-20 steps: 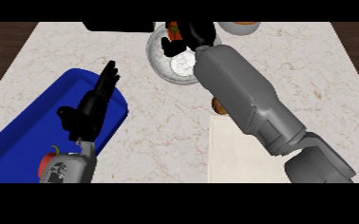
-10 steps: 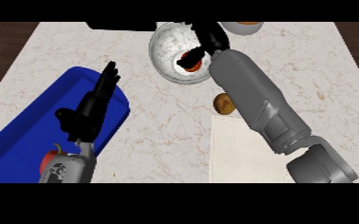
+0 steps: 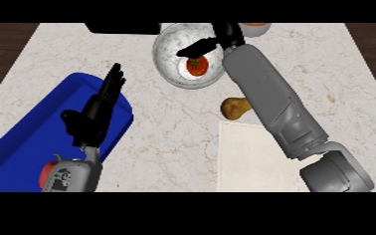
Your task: Pick the tomato from the placemat and place it in the bowl
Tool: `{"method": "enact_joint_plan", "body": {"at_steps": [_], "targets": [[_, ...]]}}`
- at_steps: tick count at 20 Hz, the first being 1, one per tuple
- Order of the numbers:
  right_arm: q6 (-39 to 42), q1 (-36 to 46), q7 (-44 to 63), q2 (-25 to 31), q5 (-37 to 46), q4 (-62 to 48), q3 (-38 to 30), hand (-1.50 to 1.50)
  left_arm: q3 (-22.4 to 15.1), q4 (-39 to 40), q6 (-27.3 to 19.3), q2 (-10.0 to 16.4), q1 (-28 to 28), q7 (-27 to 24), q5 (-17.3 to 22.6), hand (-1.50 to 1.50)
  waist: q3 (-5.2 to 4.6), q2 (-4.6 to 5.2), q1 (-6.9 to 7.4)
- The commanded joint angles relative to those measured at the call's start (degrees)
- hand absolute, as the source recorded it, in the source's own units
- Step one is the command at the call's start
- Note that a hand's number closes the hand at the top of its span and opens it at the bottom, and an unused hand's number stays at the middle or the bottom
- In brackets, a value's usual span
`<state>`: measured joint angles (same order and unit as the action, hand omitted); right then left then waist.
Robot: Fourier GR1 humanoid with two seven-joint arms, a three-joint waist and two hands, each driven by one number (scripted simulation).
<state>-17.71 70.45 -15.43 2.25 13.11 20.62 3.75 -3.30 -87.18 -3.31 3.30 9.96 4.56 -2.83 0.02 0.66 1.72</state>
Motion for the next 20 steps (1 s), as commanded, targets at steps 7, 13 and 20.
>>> {"method": "enact_joint_plan", "body": {"at_steps": [7, 13, 20], "targets": [[10.13, -0.26, 1.06, 5.53, -8.22, 1.38, -8.94, -1.50, 0.01, -2.04, 0.17, 0.31, -2.55, 0.80, -0.30, 0.00, 0.00, -0.35, -0.50], [21.37, -8.04, -2.11, 9.08, -10.36, 6.27, -9.09, -1.50, 0.71, -2.78, 0.05, -0.28, -1.05, 2.43, 0.60, 0.00, 0.00, -0.64, -1.43], [27.22, -13.71, -1.82, 11.31, -11.13, 13.96, -8.65, -1.50, 2.14, -0.87, 0.80, 0.38, -0.47, 0.23, 0.72, 0.00, -0.02, -0.67, -1.67]]}}
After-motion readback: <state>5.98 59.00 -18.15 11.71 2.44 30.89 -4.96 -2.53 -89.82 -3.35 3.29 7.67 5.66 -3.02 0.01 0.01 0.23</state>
